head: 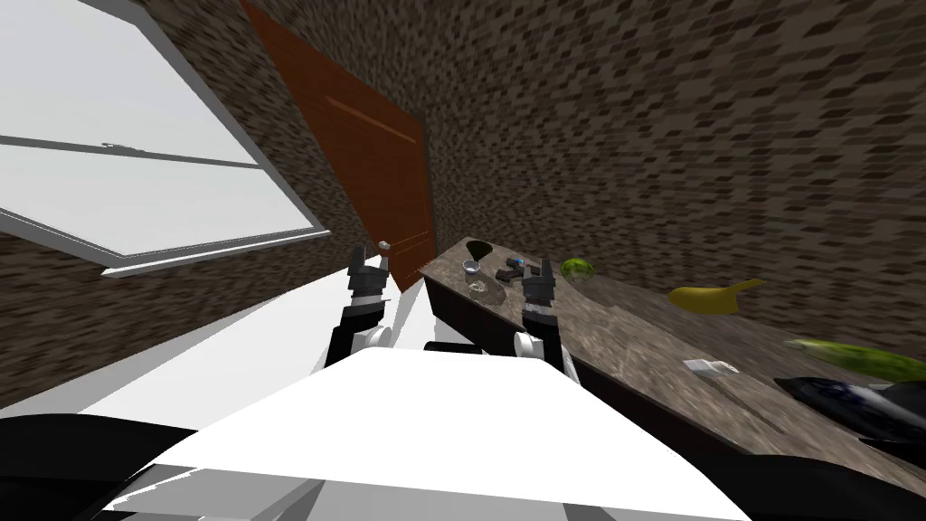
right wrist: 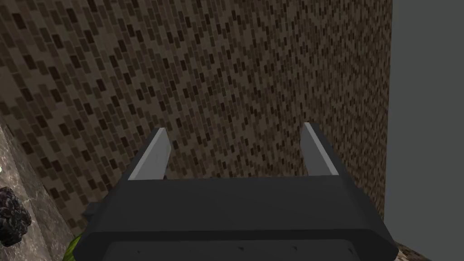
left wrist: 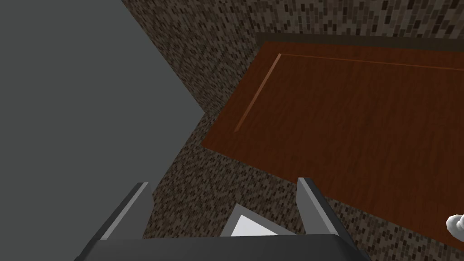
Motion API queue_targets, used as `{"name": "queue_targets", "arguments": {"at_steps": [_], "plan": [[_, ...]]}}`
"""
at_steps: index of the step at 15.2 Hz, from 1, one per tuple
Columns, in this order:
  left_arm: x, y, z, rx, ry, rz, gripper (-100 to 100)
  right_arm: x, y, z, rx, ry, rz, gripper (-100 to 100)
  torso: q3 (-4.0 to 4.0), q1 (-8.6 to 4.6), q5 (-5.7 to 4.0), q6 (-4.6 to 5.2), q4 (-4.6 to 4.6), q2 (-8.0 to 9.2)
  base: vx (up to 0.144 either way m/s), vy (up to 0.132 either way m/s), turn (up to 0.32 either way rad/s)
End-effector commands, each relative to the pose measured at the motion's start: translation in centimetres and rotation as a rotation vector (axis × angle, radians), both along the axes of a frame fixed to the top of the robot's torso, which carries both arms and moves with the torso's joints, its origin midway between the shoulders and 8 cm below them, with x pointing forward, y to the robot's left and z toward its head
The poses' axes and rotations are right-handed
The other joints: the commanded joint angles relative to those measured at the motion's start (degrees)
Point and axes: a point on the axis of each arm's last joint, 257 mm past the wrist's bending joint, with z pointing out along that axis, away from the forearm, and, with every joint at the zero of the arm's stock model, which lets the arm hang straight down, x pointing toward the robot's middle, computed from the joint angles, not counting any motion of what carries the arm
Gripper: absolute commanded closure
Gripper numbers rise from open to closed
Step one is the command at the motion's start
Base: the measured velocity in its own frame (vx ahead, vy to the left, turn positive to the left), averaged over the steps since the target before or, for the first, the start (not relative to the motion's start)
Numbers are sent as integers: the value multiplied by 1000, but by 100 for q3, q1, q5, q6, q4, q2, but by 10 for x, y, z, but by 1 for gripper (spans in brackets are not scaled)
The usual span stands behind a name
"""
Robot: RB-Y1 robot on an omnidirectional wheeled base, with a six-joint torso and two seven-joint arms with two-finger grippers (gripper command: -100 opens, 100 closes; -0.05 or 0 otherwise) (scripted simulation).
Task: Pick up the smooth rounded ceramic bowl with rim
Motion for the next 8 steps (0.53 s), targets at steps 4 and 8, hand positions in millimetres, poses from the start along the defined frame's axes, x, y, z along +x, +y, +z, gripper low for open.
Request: {"name": "queue_targets", "arguments": {"at_steps": [4,8], "plan": [[0,0,0,0,0,0,0,6,11,-10,-119,32,38,-100,0,6,1,-1,0,0,1,21,46],[0,0,0,0,0,0,0,11,18,-22,-217,60,62,-100,-2,10,2,-1,-1,-3,7,29,54]]}}
